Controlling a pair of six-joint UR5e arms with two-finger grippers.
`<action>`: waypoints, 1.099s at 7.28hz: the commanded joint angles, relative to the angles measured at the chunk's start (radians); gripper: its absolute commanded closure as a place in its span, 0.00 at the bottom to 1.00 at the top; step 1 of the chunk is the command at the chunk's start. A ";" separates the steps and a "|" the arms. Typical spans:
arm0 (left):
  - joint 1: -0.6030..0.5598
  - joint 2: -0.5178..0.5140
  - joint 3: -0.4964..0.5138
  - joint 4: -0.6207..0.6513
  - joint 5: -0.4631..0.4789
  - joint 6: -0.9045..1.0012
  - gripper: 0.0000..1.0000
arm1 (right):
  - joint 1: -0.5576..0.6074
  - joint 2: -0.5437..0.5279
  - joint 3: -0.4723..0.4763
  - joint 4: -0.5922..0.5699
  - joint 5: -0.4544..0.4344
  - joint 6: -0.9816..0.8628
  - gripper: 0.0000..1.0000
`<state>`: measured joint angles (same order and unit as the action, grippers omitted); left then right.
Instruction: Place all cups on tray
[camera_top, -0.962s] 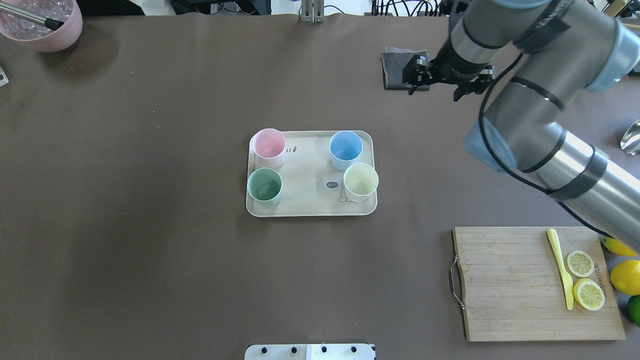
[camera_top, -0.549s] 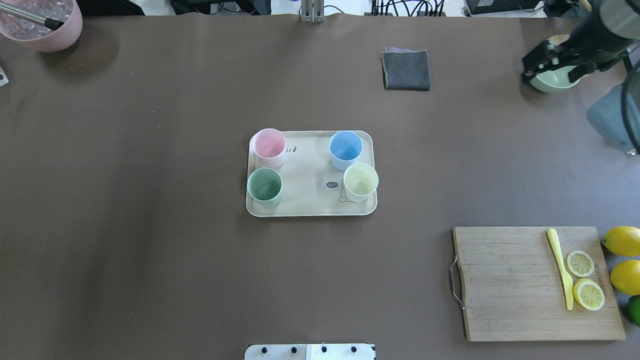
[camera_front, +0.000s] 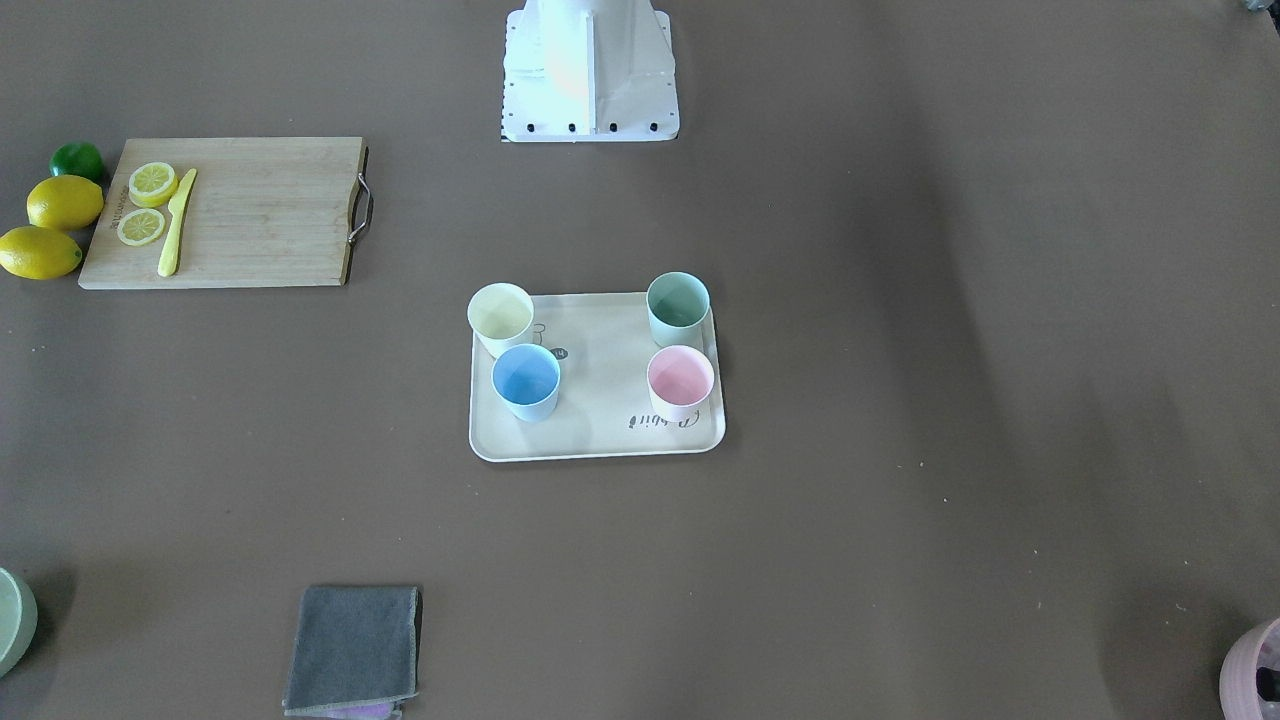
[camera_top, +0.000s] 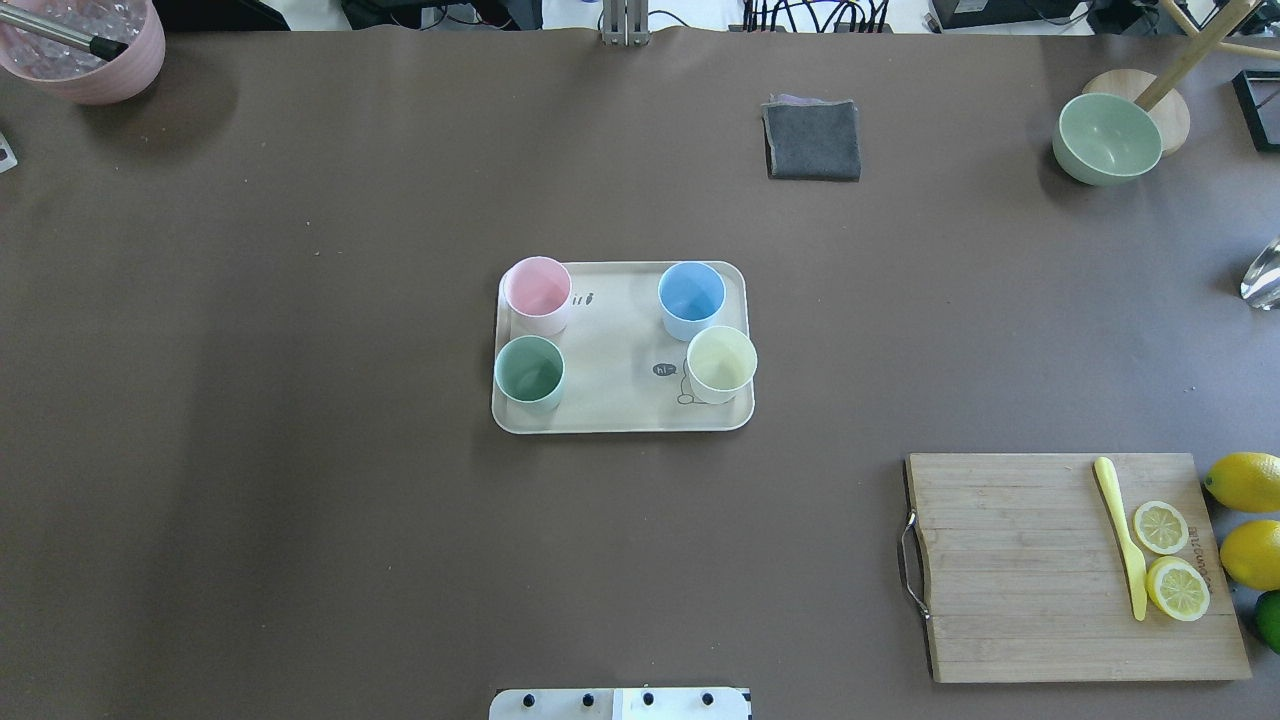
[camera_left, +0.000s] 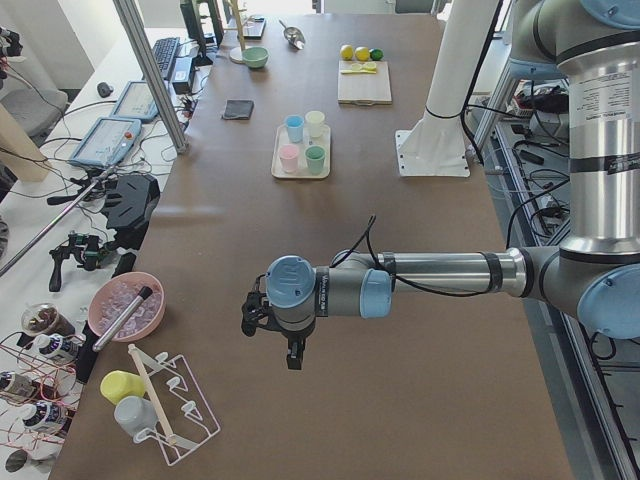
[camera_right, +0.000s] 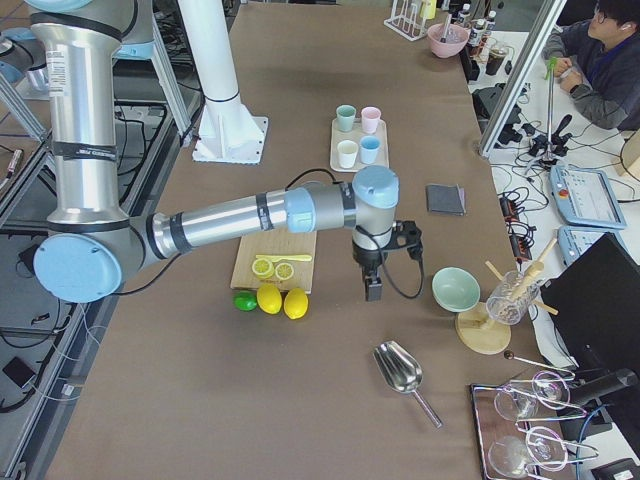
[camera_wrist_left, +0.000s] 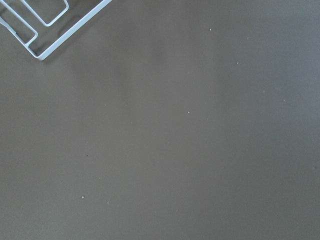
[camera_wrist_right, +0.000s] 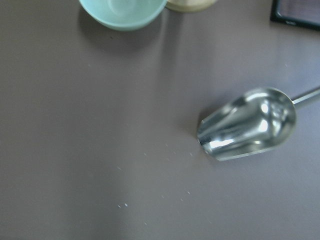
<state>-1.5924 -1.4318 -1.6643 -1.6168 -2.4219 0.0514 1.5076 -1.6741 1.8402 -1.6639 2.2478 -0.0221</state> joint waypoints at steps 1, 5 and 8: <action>0.000 0.019 0.000 -0.003 0.001 0.002 0.02 | 0.037 -0.121 -0.012 0.015 -0.013 -0.026 0.00; -0.001 0.019 0.000 -0.006 0.014 0.008 0.02 | 0.037 -0.121 -0.047 0.015 -0.004 -0.027 0.00; -0.001 0.019 0.001 -0.008 0.014 0.008 0.02 | 0.037 -0.119 -0.050 0.015 0.001 -0.025 0.00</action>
<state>-1.5937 -1.4128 -1.6628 -1.6239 -2.4083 0.0591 1.5447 -1.7935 1.7909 -1.6490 2.2466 -0.0472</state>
